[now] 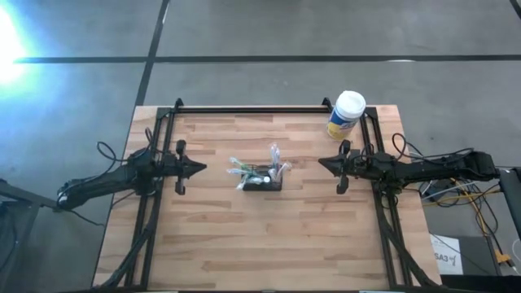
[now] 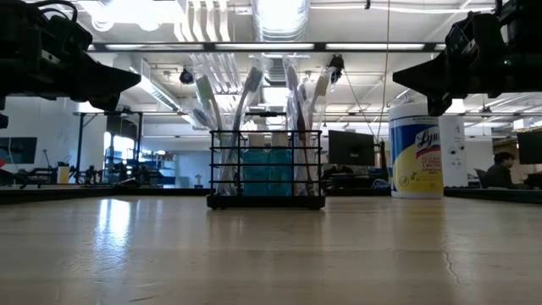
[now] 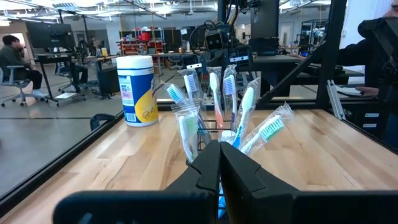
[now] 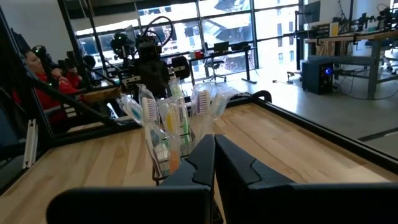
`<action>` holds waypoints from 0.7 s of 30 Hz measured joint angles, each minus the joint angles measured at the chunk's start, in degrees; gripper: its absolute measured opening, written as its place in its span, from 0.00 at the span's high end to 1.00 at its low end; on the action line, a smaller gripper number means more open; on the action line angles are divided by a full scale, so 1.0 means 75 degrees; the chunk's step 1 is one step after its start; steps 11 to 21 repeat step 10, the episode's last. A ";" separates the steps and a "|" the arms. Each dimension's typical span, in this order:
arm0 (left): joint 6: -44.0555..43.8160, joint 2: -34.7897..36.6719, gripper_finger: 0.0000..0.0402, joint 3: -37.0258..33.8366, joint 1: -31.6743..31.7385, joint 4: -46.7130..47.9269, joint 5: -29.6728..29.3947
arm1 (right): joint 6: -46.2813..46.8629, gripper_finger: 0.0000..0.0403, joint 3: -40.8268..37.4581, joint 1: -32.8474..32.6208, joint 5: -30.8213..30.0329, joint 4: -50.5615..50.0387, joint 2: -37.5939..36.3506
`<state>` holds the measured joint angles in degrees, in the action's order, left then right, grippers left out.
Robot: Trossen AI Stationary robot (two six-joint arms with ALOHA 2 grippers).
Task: Pick & Place toothbrushing station
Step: Return to Home Position
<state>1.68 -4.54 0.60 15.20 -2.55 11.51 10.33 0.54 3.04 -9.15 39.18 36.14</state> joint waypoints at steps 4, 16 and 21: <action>0.0000 -0.0003 0.97 0.0000 0.0000 0.0000 -0.0001 | 0.0000 0.98 0.0003 -0.0002 0.0000 0.0000 0.0000; -0.0002 -0.0003 0.98 0.0000 0.0000 0.0000 0.0000 | 0.0000 0.98 0.0003 0.0000 0.0000 0.0000 0.0000; -0.0002 -0.0003 0.98 0.0000 0.0000 0.0000 0.0000 | 0.0000 0.98 0.0003 0.0000 0.0000 0.0000 0.0000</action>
